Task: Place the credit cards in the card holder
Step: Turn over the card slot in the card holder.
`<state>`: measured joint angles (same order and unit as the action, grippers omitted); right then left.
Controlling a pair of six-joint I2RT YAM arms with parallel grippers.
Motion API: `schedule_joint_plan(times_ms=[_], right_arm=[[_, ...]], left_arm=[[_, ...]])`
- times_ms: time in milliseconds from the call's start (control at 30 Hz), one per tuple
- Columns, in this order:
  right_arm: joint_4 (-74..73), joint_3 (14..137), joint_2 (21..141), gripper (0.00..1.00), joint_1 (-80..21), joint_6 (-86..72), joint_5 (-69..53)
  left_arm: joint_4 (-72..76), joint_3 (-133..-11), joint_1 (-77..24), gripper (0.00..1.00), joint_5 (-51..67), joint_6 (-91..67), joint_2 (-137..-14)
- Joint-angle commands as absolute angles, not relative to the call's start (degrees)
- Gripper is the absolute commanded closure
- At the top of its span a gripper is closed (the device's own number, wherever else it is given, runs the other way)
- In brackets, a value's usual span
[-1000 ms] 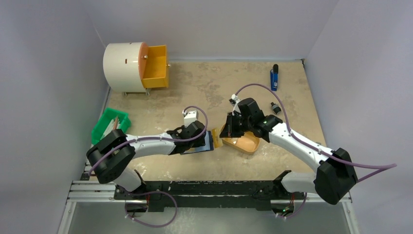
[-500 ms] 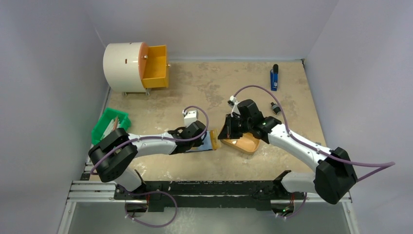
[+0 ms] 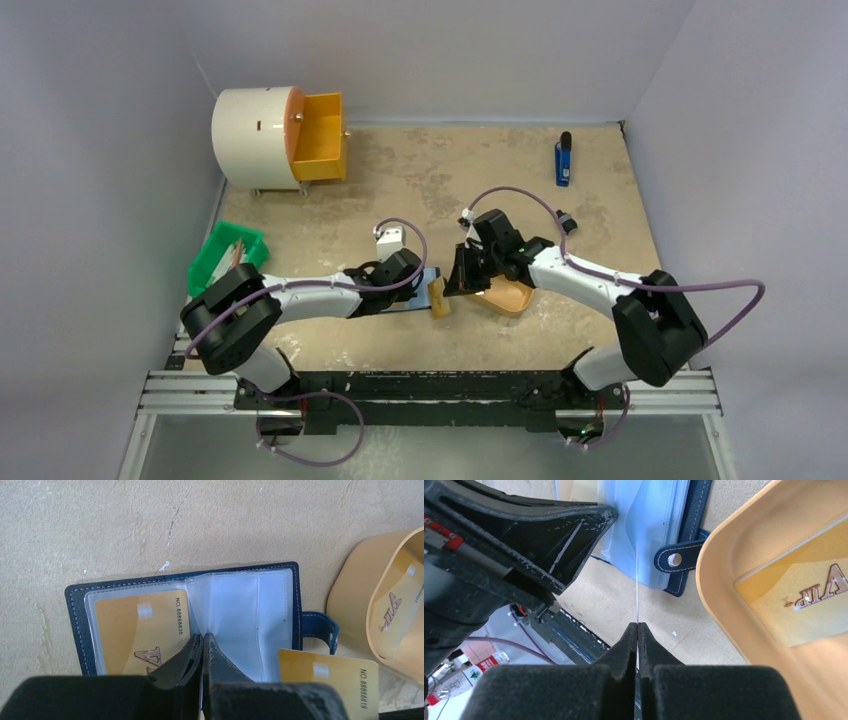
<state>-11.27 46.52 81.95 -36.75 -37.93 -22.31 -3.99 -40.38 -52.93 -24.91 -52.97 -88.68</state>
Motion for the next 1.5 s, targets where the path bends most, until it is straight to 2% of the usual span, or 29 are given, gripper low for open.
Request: schedule_joint_plan(times_ms=[0, 467, 533, 800, 933, 1467], right_arm=[[-7.65, 47.53, 83.85, 1.0, -37.0, -38.75, -24.98], [-4.53, 49.15, 87.91, 1.0, -37.63, -37.64, -29.23], [-4.67, 49.62, 87.98, 1.0, -37.93, -37.23, -29.68], [-4.07, 50.34, 88.14, 1.0, -38.71, -37.34, -30.47], [-3.45, 50.93, 88.41, 1.0, -38.96, -37.63, -30.73], [-1.19, 58.18, 98.42, 1.0, -42.25, -39.69, -29.9]], left_arm=[[-5.07, -39.35, -53.11, 1.0, -25.84, -53.52, -87.28], [-6.08, -39.56, -53.09, 1.0, -25.58, -53.93, -85.27], [-6.71, -39.83, -53.1, 0.96, -25.58, -53.97, -84.6], [-11.24, -41.73, -53.09, 0.72, -25.15, -52.84, -79.88], [-14.47, -42.19, -53.09, 0.66, -25.7, -52.41, -76.7], [-17.47, -40.05, -53.09, 0.65, -29.07, -55.02, -66.71]])
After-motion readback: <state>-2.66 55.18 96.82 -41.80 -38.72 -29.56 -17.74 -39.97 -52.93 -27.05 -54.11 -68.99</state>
